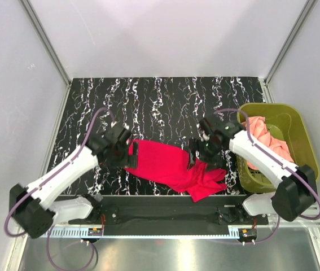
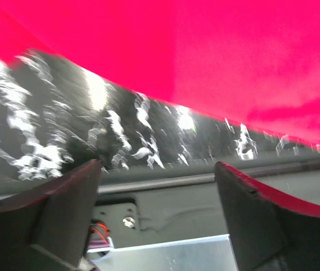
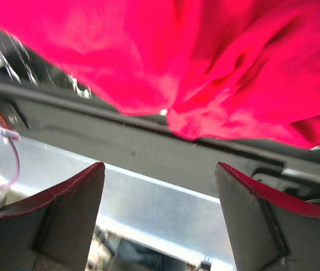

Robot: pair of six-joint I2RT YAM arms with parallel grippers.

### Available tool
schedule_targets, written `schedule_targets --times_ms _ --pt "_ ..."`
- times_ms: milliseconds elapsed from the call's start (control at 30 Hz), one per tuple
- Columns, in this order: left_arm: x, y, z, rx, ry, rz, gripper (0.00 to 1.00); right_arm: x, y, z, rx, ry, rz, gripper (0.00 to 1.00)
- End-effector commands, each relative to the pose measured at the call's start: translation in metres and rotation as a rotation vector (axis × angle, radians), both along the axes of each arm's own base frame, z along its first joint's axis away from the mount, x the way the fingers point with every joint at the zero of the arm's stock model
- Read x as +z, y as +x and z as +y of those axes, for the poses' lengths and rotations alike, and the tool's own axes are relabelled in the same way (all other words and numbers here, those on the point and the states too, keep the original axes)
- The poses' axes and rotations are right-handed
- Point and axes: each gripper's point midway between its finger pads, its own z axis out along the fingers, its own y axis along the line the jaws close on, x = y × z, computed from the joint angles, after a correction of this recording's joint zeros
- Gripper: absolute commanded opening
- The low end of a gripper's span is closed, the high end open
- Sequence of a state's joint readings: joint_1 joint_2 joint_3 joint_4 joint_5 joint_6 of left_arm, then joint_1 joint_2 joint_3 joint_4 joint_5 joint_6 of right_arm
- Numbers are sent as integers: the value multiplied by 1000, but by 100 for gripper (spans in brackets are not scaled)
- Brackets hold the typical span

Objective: Fold and stack the t-shirts
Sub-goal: Flatten the tshirt out

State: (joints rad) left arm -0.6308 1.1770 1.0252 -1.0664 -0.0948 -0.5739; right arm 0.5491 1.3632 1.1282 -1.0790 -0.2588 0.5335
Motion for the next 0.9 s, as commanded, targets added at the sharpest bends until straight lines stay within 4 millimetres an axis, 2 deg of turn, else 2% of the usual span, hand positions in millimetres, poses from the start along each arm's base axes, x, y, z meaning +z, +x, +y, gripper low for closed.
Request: schedule_targets --times_ms 0,33,67,167,300,400,467,567,633,700,733,767,800,867 --pt "-5 -15 -29 11 -199 11 99 -4 -19 33 53 141 47 87" --pt "-9 -16 -31 17 -210 18 99 -9 -24 36 69 131 56 88" --pt "-21 -19 -29 22 -189 49 99 -13 -31 42 98 124 60 88" --pt "-39 -17 -36 31 -191 91 99 -32 -27 52 98 98 53 84" --pt "-58 2 -53 67 -224 78 99 -55 -17 55 64 51 31 74" --pt "-71 5 -62 98 -244 114 98 -70 -19 59 65 27 35 72" --pt "-86 -1 -63 114 -232 174 96 -79 -20 58 65 -6 35 71" --pt "-102 -3 -51 161 -169 184 93 -91 -20 60 79 -49 10 70" --pt "-110 -1 -39 200 -100 175 90 -98 -18 58 80 -78 3 63" --pt "-115 5 -31 215 -50 148 85 -101 -14 55 71 -107 -20 52" --pt "-117 7 -28 217 -27 139 78 -101 -14 53 68 -115 -30 48" --pt "-119 12 -26 218 -1 130 72 -100 -13 51 63 -119 -42 40" --pt "-120 18 -21 220 32 100 57 -100 -14 48 62 -123 -55 35" --pt "-119 24 -16 230 63 77 43 -97 -13 47 57 -110 -78 24"
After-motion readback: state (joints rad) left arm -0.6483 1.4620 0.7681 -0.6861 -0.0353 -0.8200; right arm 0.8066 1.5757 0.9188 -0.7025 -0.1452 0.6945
